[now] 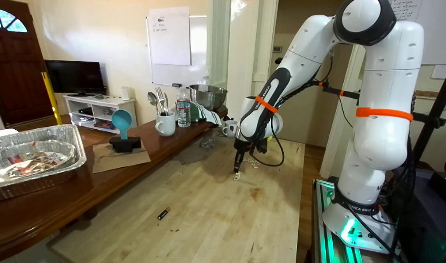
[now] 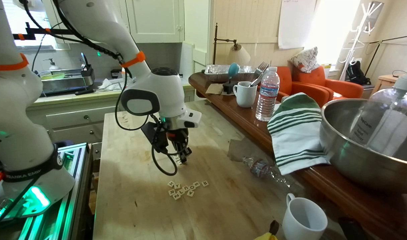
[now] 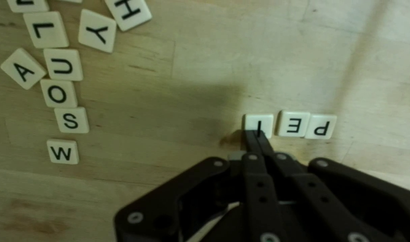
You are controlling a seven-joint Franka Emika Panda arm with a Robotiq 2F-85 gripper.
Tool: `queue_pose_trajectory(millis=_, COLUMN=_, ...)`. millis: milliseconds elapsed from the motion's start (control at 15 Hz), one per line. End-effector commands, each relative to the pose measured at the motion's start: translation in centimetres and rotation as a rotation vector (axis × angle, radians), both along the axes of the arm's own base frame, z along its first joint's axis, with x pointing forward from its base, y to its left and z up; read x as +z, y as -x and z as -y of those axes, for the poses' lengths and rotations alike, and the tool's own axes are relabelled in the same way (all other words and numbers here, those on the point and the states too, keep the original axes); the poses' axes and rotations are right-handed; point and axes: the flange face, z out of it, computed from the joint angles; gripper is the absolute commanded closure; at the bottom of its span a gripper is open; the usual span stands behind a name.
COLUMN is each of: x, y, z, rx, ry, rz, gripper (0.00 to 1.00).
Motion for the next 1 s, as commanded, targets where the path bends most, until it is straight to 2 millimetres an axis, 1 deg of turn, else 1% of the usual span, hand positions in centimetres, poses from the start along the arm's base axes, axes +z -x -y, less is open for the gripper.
queue_pose_trajectory(millis=0, x=-0.88, y=1.20, z=-0.31, rx=-0.002, ry=-0.007, rz=-0.010, gripper=1.00)
queue_pose_trajectory(millis=933, x=-0.86, y=1.38, z=-0.62, rx=-0.018, ry=-0.017, rz=-0.010, gripper=1.00)
